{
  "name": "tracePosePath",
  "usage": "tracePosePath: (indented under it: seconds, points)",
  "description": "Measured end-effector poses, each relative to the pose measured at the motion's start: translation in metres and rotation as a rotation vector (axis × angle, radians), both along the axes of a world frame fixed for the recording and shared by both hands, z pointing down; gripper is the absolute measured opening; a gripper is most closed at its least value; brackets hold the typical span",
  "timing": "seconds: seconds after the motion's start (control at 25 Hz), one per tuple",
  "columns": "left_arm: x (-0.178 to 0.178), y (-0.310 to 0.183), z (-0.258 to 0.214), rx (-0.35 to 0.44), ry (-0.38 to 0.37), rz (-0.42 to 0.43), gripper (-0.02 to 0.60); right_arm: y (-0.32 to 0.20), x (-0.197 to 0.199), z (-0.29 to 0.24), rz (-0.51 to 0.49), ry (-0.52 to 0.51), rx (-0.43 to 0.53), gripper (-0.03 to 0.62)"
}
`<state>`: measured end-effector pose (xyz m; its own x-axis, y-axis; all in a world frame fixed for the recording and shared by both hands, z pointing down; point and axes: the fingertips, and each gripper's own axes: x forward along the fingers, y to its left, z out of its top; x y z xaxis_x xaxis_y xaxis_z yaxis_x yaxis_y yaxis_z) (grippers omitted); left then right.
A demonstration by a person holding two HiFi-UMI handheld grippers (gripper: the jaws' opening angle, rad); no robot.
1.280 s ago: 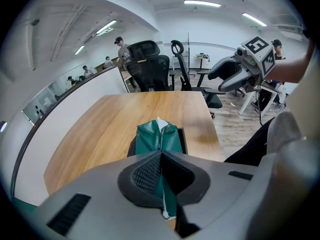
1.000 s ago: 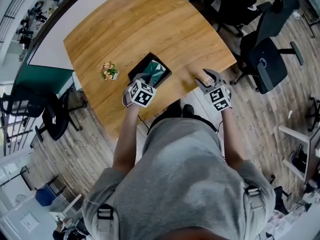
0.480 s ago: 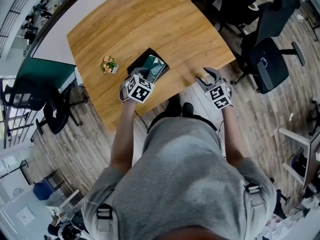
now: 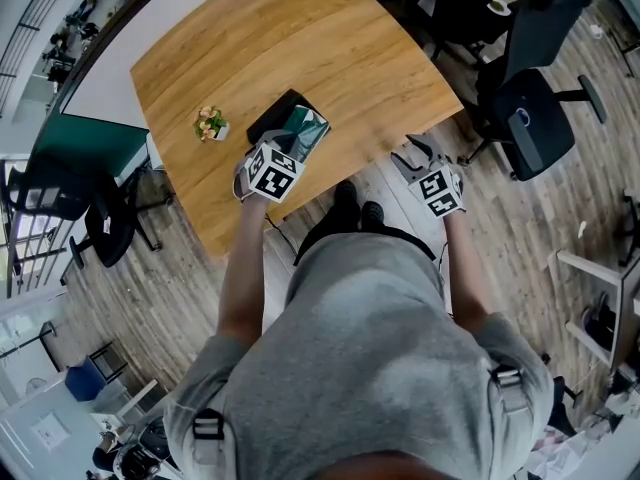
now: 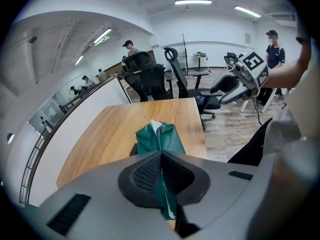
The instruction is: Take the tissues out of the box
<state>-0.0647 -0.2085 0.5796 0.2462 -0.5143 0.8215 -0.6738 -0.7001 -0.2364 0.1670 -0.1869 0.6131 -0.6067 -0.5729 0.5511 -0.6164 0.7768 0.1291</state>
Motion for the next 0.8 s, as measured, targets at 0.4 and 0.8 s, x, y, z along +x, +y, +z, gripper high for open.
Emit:
tracePosePath:
  seconds: [0.4, 0.8]
  points:
    - [0.008, 0.013, -0.007, 0.012, -0.013, -0.001, 0.02, 0.016, 0.013, 0.001, 0.009, -0.008, 0.001, 0.207]
    - [0.005, 0.016, -0.008, 0.01, -0.018, -0.015, 0.02, 0.013, 0.012, 0.002, 0.001, -0.013, 0.005, 0.206]
